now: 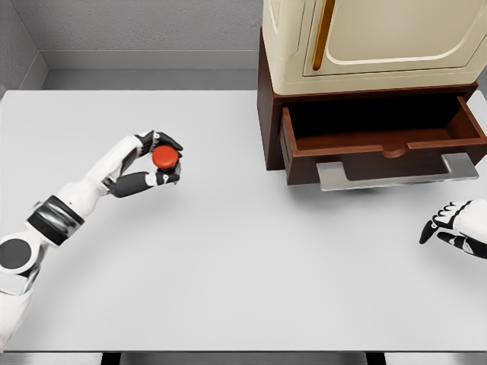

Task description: Put the switch into the drawer with left arm, and close the drawer with right arm

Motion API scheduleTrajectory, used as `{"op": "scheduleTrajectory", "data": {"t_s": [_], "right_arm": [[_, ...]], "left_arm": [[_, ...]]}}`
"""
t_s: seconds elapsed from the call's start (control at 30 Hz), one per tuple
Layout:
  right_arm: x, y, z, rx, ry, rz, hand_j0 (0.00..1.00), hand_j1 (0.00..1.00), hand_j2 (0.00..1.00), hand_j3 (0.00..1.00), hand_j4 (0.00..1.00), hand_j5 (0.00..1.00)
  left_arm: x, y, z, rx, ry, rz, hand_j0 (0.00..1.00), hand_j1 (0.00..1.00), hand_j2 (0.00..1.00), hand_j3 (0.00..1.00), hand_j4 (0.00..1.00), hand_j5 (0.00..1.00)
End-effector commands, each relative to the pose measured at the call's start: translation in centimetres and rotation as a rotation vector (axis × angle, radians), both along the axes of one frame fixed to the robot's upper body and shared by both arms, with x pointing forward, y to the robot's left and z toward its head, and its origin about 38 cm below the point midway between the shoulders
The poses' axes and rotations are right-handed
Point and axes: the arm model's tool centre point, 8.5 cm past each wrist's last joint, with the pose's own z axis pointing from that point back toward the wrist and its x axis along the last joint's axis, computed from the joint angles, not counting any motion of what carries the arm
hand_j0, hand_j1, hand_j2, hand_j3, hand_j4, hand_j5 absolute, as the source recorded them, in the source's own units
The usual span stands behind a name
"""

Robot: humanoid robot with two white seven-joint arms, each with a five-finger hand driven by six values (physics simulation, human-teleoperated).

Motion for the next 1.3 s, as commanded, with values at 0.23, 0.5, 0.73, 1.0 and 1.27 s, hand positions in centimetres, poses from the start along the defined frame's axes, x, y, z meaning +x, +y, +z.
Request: {"op": "scheduleTrajectory", "data": {"t_s": [0.23, 0.5, 0.73, 1.0, 1.27], "right_arm": [[0.1, 0.0, 0.1, 0.005, -0.001, -0.003, 0.46, 0.46, 0.46, 0.46, 0.46, 0.46], [0.0, 0.0, 0.1, 0.005, 0.0, -0.002, 0.46, 0.46, 0.46, 0.46, 0.46, 0.46], [0.1, 0.0, 0.1, 0.005, -0.001, -0.003, 0.46, 0.46, 0.46, 0.46, 0.46, 0.46], [0.0, 0.0, 0.1, 0.003, -0.001, -0.002, 0.46, 0.46, 0.46, 0.46, 0.46, 0.46], [0.1, 0.0, 0.1, 0.005, -0.001, -0.003, 0.46, 0.46, 0.46, 0.46, 0.46, 0.46]], "left_arm": [[1.0, -1.8, 2.1, 0.035, -0.099, -0.007, 0.46, 0.46, 0.46, 0.46, 0.46, 0.46], [1.3, -4.6, 3.2, 0.126, -0.265, -0.012, 0.45, 0.45, 0.45, 0.45, 0.45, 0.45], [1.4, -6.2, 3.7, 0.205, -0.366, -0.015, 0.45, 0.45, 0.45, 0.45, 0.45, 0.45], [1.6, -6.8, 4.7, 0.3, -0.461, -0.018, 0.45, 0.45, 0.45, 0.45, 0.45, 0.45], [1.3, -8.8, 5.8, 0.413, -0.632, -0.072, 0.45, 0.45, 0.45, 0.45, 0.45, 0.45]]}}
